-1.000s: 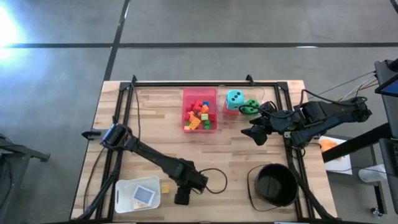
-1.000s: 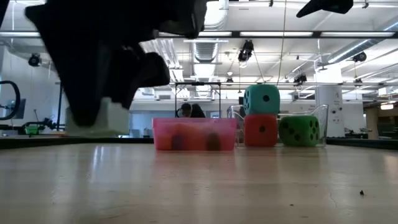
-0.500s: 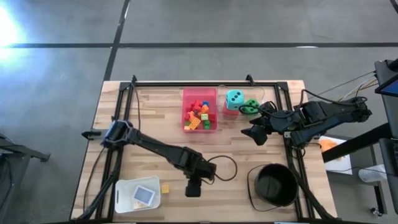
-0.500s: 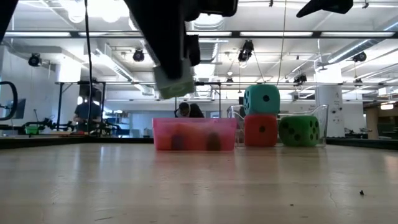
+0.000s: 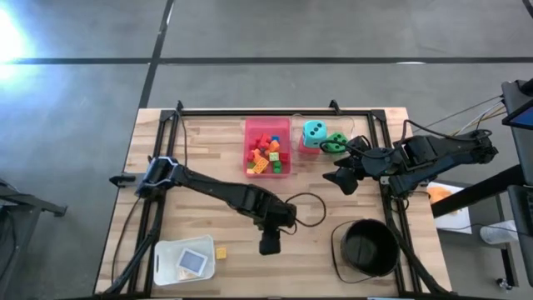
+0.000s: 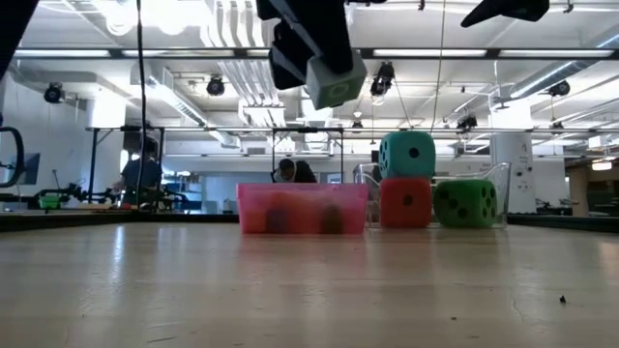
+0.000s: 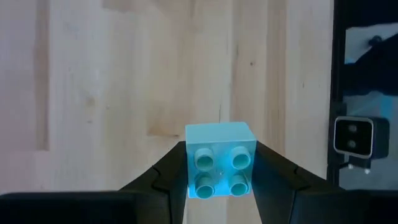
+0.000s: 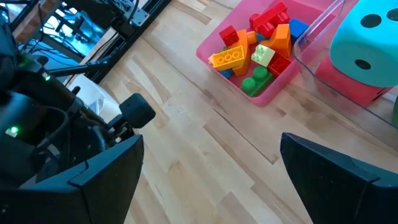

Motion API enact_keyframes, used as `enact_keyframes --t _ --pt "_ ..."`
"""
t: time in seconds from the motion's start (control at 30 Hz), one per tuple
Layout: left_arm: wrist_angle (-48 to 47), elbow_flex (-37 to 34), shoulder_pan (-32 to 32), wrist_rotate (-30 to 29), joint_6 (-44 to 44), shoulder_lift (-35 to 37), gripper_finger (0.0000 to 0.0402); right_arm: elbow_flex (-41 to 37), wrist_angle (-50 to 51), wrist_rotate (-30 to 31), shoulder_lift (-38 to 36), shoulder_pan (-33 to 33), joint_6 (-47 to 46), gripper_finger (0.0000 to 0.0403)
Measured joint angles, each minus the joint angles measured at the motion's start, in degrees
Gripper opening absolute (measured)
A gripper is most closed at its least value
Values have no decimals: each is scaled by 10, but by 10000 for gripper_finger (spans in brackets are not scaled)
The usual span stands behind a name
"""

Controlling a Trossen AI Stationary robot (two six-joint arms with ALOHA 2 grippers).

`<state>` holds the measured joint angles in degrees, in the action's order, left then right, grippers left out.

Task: Pick & Place Toys
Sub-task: Put the light blue game piece into the red bin

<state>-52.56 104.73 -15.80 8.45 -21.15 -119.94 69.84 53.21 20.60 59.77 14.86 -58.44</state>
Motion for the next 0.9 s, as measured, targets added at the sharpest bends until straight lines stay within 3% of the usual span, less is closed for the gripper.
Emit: enact_keyframes --t 0.33,0.67,0.9 --pt "-15 27 21 -6 -6 0 137 0 0 0 0 0 0 370" --pt "-101 77 70 -79 -203 0 137 0 0 0 0 0 1 370" --pt "-117 104 100 -100 -211 2 137 0 0 0 0 0 0 370"
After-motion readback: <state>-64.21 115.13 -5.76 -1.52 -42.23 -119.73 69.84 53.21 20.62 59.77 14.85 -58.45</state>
